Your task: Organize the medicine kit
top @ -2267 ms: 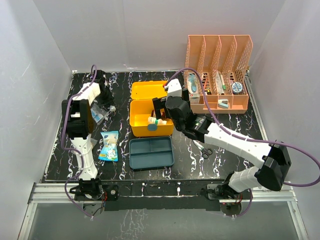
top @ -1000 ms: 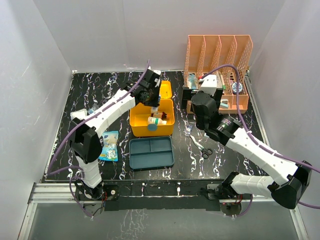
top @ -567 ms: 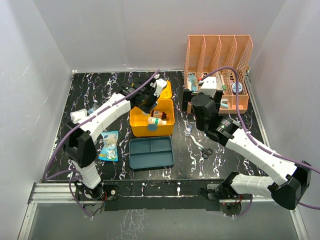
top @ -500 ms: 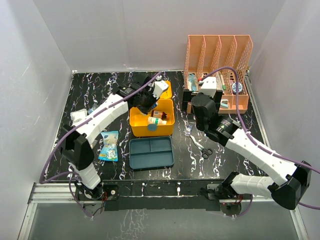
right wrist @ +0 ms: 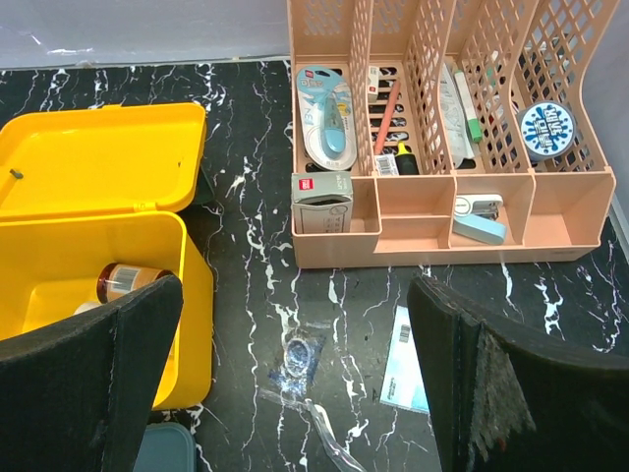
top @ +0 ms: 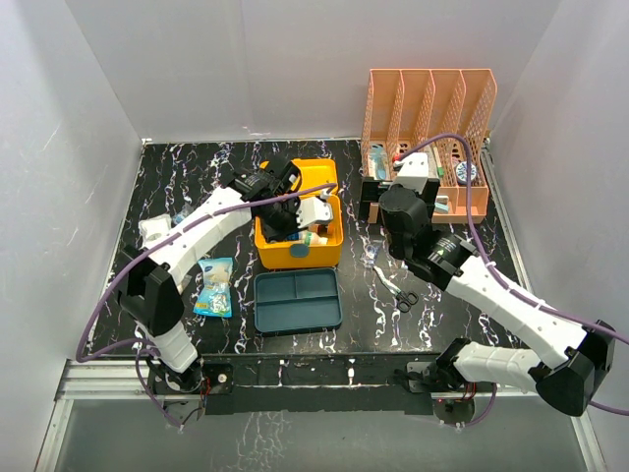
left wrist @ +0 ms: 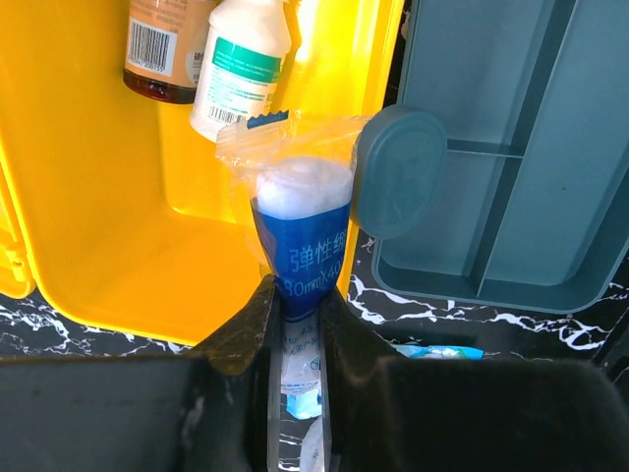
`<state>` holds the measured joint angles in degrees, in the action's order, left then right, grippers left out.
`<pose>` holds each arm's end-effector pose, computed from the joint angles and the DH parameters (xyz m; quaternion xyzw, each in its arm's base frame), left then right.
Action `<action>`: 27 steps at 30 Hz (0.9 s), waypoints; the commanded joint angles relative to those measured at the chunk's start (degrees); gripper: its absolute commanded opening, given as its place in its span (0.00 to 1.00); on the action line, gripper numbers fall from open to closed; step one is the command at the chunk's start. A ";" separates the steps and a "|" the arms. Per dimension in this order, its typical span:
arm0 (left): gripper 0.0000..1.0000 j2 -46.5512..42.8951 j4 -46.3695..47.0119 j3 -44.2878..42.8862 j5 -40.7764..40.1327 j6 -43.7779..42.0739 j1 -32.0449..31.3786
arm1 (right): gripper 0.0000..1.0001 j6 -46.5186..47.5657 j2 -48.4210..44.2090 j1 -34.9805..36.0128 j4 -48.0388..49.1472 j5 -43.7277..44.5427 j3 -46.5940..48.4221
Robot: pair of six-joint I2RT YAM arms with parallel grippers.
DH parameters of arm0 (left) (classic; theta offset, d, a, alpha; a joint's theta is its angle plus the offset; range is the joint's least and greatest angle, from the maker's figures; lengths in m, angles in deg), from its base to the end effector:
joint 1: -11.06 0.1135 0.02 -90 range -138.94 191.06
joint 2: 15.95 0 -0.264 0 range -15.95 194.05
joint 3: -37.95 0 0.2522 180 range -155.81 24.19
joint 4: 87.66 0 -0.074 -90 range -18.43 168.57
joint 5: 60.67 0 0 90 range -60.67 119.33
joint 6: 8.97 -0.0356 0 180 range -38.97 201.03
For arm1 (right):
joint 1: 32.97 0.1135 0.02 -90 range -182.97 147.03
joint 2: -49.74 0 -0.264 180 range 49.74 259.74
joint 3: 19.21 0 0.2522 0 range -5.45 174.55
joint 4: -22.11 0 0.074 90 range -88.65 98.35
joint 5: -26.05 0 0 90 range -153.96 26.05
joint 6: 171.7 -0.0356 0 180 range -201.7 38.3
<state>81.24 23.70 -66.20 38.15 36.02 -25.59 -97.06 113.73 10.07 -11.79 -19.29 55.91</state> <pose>0.2817 -0.2164 0.3099 0.6463 0.7192 -0.0566 0.2487 0.1949 0.1477 0.3610 0.0200 0.7983 -0.0264 0.6014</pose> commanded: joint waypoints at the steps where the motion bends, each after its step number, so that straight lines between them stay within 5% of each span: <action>1: 0.00 0.20 -0.59 0.50 0.92 -4.57 1.37 | 0.98 -0.64 -2.28 -0.27 3.08 0.42 -1.16; 14: 0.00 3.66 -0.46 2.37 1.46 -4.42 2.88 | 0.98 -0.38 -2.36 -0.25 3.36 0.24 -1.77; 16: 0.09 3.72 -0.10 2.32 0.88 -3.85 2.89 | 0.98 -0.35 -2.46 -0.24 3.40 0.33 -1.86; 21: 0.58 3.01 1.38 2.14 0.58 -1.91 2.89 | 0.98 -0.29 -2.15 -0.28 3.60 0.35 -1.90; 27: 0.65 1.07 2.75 1.90 0.04 0.16 2.83 | 0.98 -0.42 -1.77 -0.28 4.26 -0.06 -2.55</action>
<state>85.13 26.33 -63.93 37.74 34.23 -22.79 -97.06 112.77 10.03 -10.83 -19.36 53.66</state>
